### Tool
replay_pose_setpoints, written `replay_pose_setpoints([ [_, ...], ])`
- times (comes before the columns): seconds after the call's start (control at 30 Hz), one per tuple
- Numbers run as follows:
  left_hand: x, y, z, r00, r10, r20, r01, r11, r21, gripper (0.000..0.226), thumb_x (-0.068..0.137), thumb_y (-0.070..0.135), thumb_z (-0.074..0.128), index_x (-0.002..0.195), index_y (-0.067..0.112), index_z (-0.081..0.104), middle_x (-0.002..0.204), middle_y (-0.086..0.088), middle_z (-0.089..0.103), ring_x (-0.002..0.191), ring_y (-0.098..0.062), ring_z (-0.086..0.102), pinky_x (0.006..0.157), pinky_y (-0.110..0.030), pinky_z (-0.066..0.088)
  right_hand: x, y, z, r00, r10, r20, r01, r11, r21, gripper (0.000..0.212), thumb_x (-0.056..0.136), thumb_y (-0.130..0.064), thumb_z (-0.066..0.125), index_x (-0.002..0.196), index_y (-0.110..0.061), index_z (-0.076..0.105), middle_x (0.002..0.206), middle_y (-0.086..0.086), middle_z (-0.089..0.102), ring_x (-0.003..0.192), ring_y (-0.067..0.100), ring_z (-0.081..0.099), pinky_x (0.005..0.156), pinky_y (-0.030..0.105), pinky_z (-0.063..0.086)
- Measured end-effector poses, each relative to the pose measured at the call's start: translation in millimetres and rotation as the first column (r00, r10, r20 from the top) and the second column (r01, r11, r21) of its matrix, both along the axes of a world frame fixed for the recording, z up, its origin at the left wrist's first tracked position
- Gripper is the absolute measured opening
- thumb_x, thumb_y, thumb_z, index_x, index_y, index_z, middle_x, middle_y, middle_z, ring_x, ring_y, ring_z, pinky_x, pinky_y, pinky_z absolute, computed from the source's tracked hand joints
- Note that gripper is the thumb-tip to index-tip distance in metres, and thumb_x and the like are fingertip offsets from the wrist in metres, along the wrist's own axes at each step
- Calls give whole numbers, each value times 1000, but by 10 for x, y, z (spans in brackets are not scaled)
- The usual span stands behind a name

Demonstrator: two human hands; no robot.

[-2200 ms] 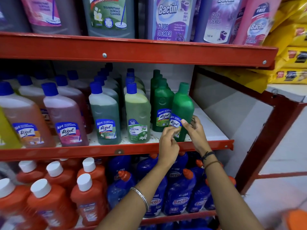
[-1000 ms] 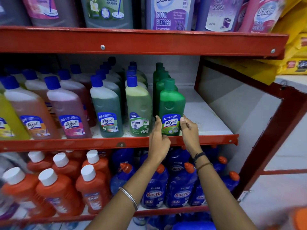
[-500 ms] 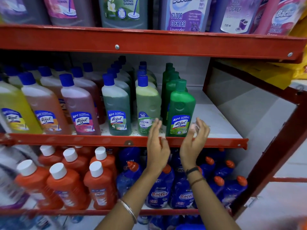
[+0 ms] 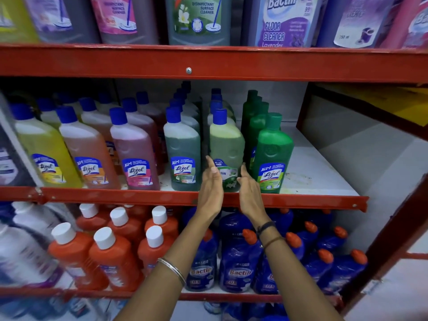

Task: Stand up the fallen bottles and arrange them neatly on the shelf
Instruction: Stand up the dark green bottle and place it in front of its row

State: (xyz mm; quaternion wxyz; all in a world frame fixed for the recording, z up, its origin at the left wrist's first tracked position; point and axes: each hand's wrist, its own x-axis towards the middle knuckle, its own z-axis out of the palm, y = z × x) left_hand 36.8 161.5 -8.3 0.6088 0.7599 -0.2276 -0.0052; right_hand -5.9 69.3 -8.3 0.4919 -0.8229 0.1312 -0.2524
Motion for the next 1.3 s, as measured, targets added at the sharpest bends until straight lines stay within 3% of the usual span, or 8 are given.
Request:
replay_pose_setpoints([
  [0.17,-63,51,-68,999,11,42,-11,1000,4,102,57,89,-5,145,37,-6,157,-3,15,141,-18,22,100,-26,21,-38,73,-10,997,-53,56,52,999,12,51,96,-19,23,145,-5,25,153,12,31,140,19,33,108,19,25],
  [0.43,-90,133,-72,998,-22,63,19,998,53,75,79,72,0,144,36,-7,157,-6,15,142,-21,21,101,-26,20,-82,123,-32,993,-93,73,93,996,7,62,87,-29,21,145,-7,29,152,12,36,138,21,37,113,30,30],
  [0.53,-105,254,-67,996,-37,82,37,999,-7,67,88,61,13,147,29,10,156,-4,23,142,-17,24,111,-27,20,-97,264,-98,969,-198,145,184,977,105,55,92,-31,28,141,-9,37,150,8,39,137,17,36,111,24,25],
  [0.67,-79,542,-89,952,245,186,-189,943,-276,58,90,52,23,135,20,42,140,2,42,130,-9,40,111,-24,31,-161,670,-187,875,-204,439,221,975,13,43,91,-28,35,124,-8,53,126,4,51,120,2,43,105,18,32],
  [0.77,96,756,-86,961,243,129,-194,932,-307,68,88,59,20,143,21,28,151,0,23,138,-2,22,110,-8,17,0,900,-123,953,46,299,-46,999,-6,51,92,-31,32,138,-11,42,145,3,42,135,2,32,110,10,20],
  [0.9,314,876,-49,993,117,17,-113,985,-132,54,98,41,12,147,21,3,160,-1,-3,143,-4,-4,113,-21,-1,263,998,6,991,132,32,-133,990,50,56,97,-26,27,149,-14,12,160,1,11,146,9,10,116,21,6],
  [1.13,408,910,-20,1000,-1,3,1,1000,-23,55,97,39,11,146,23,-8,160,-7,0,147,-18,3,116,-30,4,416,1029,26,998,52,-19,-51,998,45,57,97,-20,28,150,-14,8,160,5,13,146,15,14,114,25,11],
  [1.3,388,964,-38,1000,-9,6,9,1000,7,79,81,69,7,146,27,-7,156,-9,8,144,-22,14,104,-24,12,433,1051,39,1000,13,-6,-13,999,40,55,97,-17,28,149,-13,11,159,8,20,144,19,21,107,21,16],
])
